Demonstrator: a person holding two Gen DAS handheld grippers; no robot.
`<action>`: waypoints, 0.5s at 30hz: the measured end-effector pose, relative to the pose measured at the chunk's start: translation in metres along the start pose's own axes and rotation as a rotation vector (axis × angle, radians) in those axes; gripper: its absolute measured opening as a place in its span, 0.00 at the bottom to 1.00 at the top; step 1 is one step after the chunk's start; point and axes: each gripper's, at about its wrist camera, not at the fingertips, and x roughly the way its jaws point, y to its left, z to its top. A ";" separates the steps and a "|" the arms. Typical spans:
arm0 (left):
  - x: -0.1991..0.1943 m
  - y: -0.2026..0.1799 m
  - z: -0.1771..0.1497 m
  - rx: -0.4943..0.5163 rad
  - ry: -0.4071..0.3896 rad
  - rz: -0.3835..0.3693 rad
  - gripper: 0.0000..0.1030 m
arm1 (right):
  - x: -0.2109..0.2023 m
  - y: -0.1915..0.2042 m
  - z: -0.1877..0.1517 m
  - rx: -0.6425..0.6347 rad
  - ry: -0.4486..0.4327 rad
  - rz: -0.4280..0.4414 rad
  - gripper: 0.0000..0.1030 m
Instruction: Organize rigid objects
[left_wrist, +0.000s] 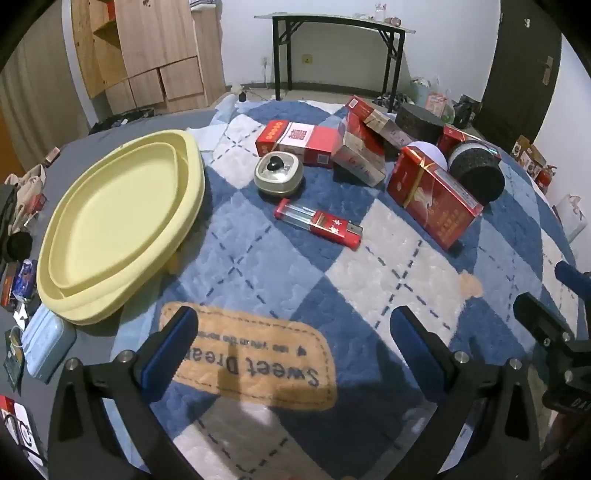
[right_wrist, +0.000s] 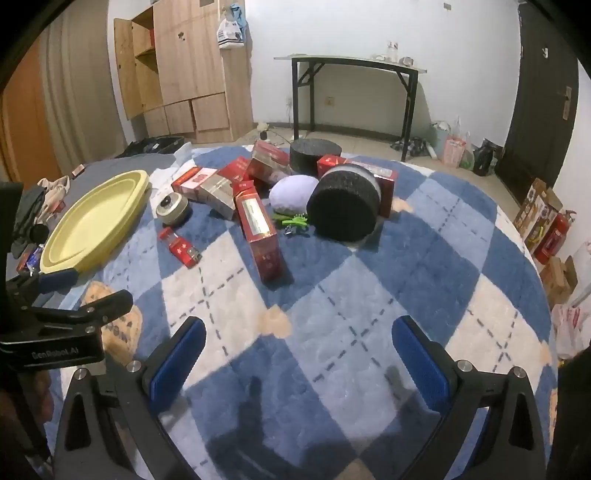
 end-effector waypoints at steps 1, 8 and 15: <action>0.000 0.000 -0.001 -0.004 0.003 -0.001 1.00 | 0.001 0.000 0.000 -0.002 0.001 -0.003 1.00; 0.006 -0.006 -0.001 -0.008 0.031 -0.006 1.00 | 0.005 -0.005 -0.013 0.008 0.013 -0.019 1.00; 0.003 -0.005 -0.004 -0.009 0.028 -0.013 1.00 | 0.010 -0.013 -0.014 0.027 0.032 -0.015 1.00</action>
